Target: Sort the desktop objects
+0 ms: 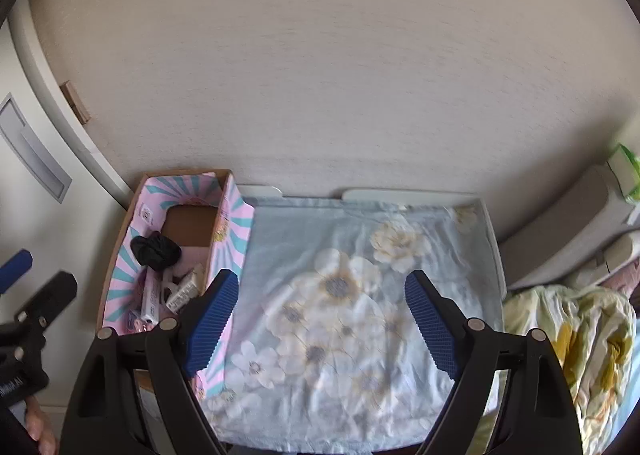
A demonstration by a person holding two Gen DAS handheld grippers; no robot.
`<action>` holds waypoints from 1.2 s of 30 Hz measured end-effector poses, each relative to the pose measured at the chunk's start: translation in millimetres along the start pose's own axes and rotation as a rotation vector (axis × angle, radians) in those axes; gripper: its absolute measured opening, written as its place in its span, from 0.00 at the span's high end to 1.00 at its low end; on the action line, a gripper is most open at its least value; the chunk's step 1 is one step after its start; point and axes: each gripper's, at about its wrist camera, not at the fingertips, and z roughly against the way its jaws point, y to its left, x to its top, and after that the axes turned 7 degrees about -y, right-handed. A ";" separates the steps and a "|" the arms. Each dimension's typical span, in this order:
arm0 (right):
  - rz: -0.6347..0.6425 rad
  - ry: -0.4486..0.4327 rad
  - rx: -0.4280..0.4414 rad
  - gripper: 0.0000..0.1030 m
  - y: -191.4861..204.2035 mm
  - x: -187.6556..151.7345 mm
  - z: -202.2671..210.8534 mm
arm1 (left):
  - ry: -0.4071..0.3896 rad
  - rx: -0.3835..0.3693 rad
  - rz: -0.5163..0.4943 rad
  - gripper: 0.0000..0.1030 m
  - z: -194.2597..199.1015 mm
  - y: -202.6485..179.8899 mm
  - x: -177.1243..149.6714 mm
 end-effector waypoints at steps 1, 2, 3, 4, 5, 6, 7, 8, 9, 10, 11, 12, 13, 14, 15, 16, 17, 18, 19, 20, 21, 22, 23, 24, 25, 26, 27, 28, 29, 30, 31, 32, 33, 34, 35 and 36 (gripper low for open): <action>-0.010 -0.003 -0.007 0.19 -5.5 -1.9 3.9 | 0.005 -0.005 -0.015 0.00 1.8 -7.3 2.6; -0.020 -0.006 -0.019 0.19 -11.1 -4.2 8.5 | 0.007 -0.007 -0.029 0.00 3.5 -13.4 4.4; -0.026 -0.007 -0.031 0.19 -15.7 -6.2 12.6 | 0.006 -0.006 -0.043 0.00 5.4 -19.3 5.6; -0.032 -0.007 -0.041 0.19 -19.6 -8.1 16.0 | 0.005 -0.002 -0.061 0.00 7.6 -26.4 6.3; -0.039 -0.008 -0.051 0.19 -24.2 -10.4 20.0 | 0.004 0.001 -0.074 0.00 8.9 -31.9 6.2; -0.046 -0.013 -0.060 0.19 -28.1 -12.5 23.6 | 0.005 0.005 -0.086 0.00 9.8 -37.2 5.8; -0.052 -0.019 -0.065 0.19 -31.5 -14.7 27.1 | 0.008 0.008 -0.098 0.00 10.6 -43.1 5.3; -0.056 -0.024 -0.069 0.19 -33.8 -16.8 29.9 | 0.011 0.007 -0.106 0.00 10.7 -47.9 4.3; -0.060 -0.029 -0.074 0.19 -35.8 -19.0 32.3 | 0.016 0.000 -0.111 0.00 10.8 -52.1 2.9; -0.062 -0.032 -0.078 0.19 -37.4 -21.3 33.5 | 0.022 -0.007 -0.112 0.00 10.7 -55.5 1.7; -0.063 -0.031 -0.079 0.19 -39.6 -24.0 33.2 | 0.028 -0.014 -0.113 0.00 9.8 -57.6 0.6; -0.065 -0.029 -0.077 0.19 -41.3 -26.6 32.5 | 0.036 -0.018 -0.113 0.00 8.7 -59.6 -0.9; -0.067 -0.027 -0.076 0.19 -42.3 -29.0 31.7 | 0.044 -0.020 -0.110 0.00 7.5 -61.2 -2.6; -0.071 -0.024 -0.072 0.19 -43.6 -31.3 30.3 | 0.049 -0.020 -0.108 0.00 6.6 -61.7 -4.0; -0.074 -0.021 -0.067 0.19 -44.7 -32.8 29.1 | 0.053 -0.019 -0.104 0.00 5.8 -61.8 -5.1; -0.076 -0.020 -0.063 0.19 -45.6 -33.5 28.0 | 0.057 -0.016 -0.099 0.00 5.0 -61.4 -5.7; -0.077 -0.018 -0.060 0.19 -46.4 -33.6 26.9 | 0.060 -0.013 -0.093 0.01 4.6 -60.6 -5.6; -0.076 -0.017 -0.058 0.19 -46.6 -33.6 26.7 | 0.062 -0.010 -0.089 0.00 4.3 -59.7 -5.3; -0.078 -0.019 -0.060 0.19 -46.1 -34.3 27.2 | 0.062 -0.007 -0.085 0.00 4.2 -58.8 -4.8; -0.075 -0.022 -0.059 0.19 -45.7 -34.4 27.5 | 0.062 -0.003 -0.082 0.00 4.4 -58.0 -4.2; -0.069 -0.025 -0.057 0.19 -45.3 -34.1 27.4 | 0.060 0.001 -0.077 0.00 4.7 -57.0 -3.5; -0.063 -0.027 -0.053 0.19 -44.4 -33.9 27.1 | 0.058 0.004 -0.072 0.00 5.0 -55.7 -2.7; -0.055 -0.028 -0.050 0.19 -43.6 -33.2 26.6 | 0.057 0.008 -0.065 0.00 5.0 -54.5 -1.9; -0.049 -0.027 -0.048 0.19 -43.0 -32.5 26.1 | 0.056 0.010 -0.061 0.00 5.0 -53.4 -1.4; -0.044 -0.027 -0.045 0.19 -42.2 -32.2 25.8 | 0.056 0.012 -0.057 0.00 5.2 -52.7 -0.9; -0.040 -0.028 -0.042 0.19 -41.3 -31.9 25.4 | 0.056 0.014 -0.054 0.00 5.6 -52.2 -0.5; -0.036 -0.028 -0.041 0.19 -40.2 -31.6 25.2 | 0.055 0.016 -0.052 0.00 5.8 -51.5 -0.1; -0.031 -0.028 -0.040 0.19 -39.6 -31.2 24.9 | 0.054 0.020 -0.049 0.00 5.9 -50.7 0.1; -0.028 -0.028 -0.040 0.19 -39.3 -30.9 24.4 | 0.052 0.022 -0.046 0.00 6.0 -50.0 0.3; -0.025 -0.027 -0.039 0.19 -39.1 -30.9 24.2 | 0.047 0.027 -0.042 0.00 6.4 -48.9 0.5; -0.024 -0.028 -0.037 0.19 -39.1 -30.7 24.2 | 0.040 0.033 -0.039 0.00 7.1 -47.9 1.0; -0.023 -0.029 -0.034 0.19 -39.2 -30.3 24.3 | 0.027 0.045 -0.041 0.00 8.6 -47.4 1.7; -0.022 -0.031 -0.033 0.19 -39.1 -29.9 24.4 | 0.010 0.059 -0.046 0.00 10.9 -47.2 2.4; -0.020 -0.033 -0.032 0.19 -39.1 -29.6 24.6 | -0.010 0.072 -0.051 0.00 13.9 -47.5 3.3; -0.018 -0.034 -0.030 0.19 -38.8 -29.4 24.8 | -0.034 0.084 -0.057 0.00 17.7 -47.7 4.5; -0.017 -0.035 -0.029 0.19 -38.5 -29.1 24.9 | -0.062 0.093 -0.061 0.00 22.3 -47.9 6.0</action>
